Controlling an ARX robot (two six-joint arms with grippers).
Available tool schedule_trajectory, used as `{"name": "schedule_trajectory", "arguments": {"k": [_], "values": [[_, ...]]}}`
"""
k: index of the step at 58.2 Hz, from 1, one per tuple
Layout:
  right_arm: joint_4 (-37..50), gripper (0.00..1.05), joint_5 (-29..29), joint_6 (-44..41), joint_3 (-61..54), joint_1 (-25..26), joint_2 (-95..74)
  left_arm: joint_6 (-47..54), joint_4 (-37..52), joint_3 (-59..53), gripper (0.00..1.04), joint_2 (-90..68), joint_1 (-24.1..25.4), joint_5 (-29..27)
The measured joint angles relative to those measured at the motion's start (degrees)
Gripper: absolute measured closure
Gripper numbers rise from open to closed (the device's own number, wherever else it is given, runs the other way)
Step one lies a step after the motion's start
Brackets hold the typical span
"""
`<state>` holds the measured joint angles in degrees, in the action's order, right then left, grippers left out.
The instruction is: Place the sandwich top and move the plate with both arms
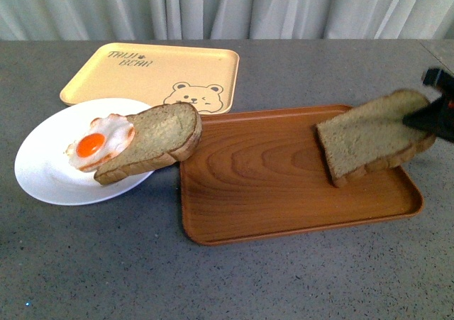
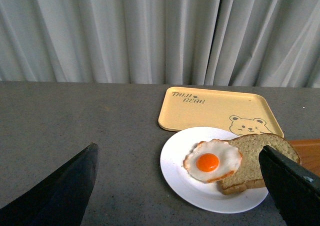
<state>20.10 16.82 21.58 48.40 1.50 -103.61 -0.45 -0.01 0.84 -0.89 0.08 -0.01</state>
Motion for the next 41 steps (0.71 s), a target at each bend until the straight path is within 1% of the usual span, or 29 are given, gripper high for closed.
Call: {"name": "schedule_trajectory", "arguments": {"k": [5, 10, 13, 14, 27, 34, 41], "values": [[-0.3, 1.02, -0.1, 2.2, 1.8, -3.3, 3.4, 0.0, 0.0, 0.0, 0.09, 0.0, 0.0, 0.0], [-0.3, 1.02, -0.2, 4.7, 4.8, -8.0, 4.8, 0.0, 0.0, 0.0, 0.09, 0.0, 0.0, 0.0], [-0.3, 1.02, -0.5, 6.3, 6.9, -11.4, 4.8, 0.0, 0.0, 0.0, 0.09, 0.0, 0.0, 0.0], [-0.3, 1.02, -0.8, 7.1, 8.3, -13.9, 4.5, 0.0, 0.0, 0.0, 0.09, 0.0, 0.0, 0.0], [-0.3, 1.02, -2.2, 11.7, 18.6, -27.5, -2.8, 0.0, 0.0, 0.0, 0.09, 0.0, 0.0, 0.0], [0.6, 1.02, -3.7, 15.2, 23.7, -32.7, -9.7, 0.0, 0.0, 0.0, 0.09, 0.0, 0.0, 0.0], [0.7, 1.02, -6.0, 16.9, 27.4, -35.7, -16.0, 0.0, 0.0, 0.0, 0.09, 0.0, 0.0, 0.0]]}}
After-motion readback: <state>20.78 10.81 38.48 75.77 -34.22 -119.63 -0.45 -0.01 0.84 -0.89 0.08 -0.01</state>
